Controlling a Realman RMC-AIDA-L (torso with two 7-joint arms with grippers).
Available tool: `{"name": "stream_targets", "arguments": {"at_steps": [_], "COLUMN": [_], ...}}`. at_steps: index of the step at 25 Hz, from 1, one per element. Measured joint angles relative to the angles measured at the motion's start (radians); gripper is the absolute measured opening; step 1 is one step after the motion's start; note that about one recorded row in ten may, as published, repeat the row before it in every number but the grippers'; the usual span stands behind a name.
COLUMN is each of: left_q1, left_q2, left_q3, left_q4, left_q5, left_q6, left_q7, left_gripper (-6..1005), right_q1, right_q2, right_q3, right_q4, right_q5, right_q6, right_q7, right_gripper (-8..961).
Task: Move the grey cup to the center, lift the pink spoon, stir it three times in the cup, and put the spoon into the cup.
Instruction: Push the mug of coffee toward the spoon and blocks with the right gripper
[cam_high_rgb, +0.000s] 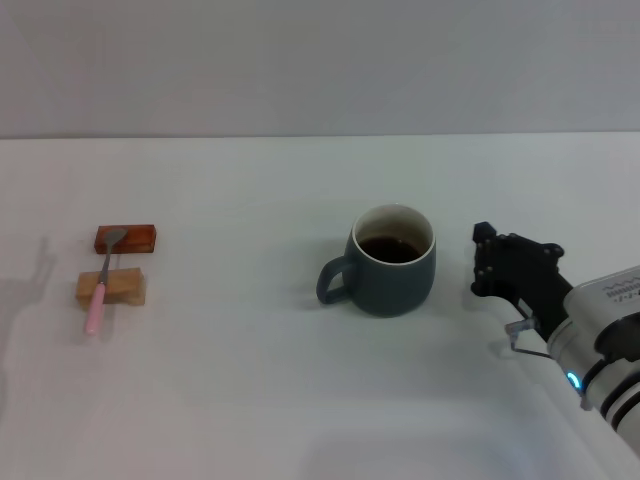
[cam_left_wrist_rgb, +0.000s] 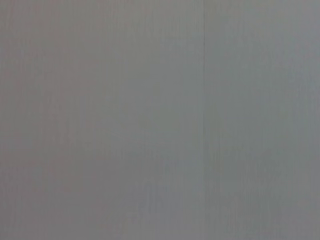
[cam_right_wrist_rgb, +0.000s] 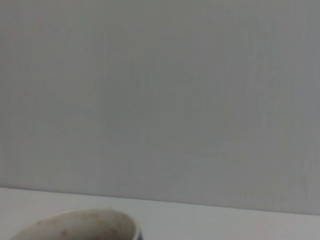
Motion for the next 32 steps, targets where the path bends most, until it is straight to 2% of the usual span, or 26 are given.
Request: {"name": "stream_targets", "arguments": {"at_steps": [32], "left_q1": [0.003], "left_q2": [0.0], "left_q3": [0.003], "left_q4": [0.013], "left_q5": [0.0], "left_q6": [0.0], "left_q7": [-0.023], "left_gripper": [831], "right_q1": [0.044], "right_q2": [0.003], "right_q3": [-0.005], "right_q4": [0.024], "right_q5": [-0.006], "right_q6": [0.08], "right_q7": [0.037], "right_gripper": [-1]}}
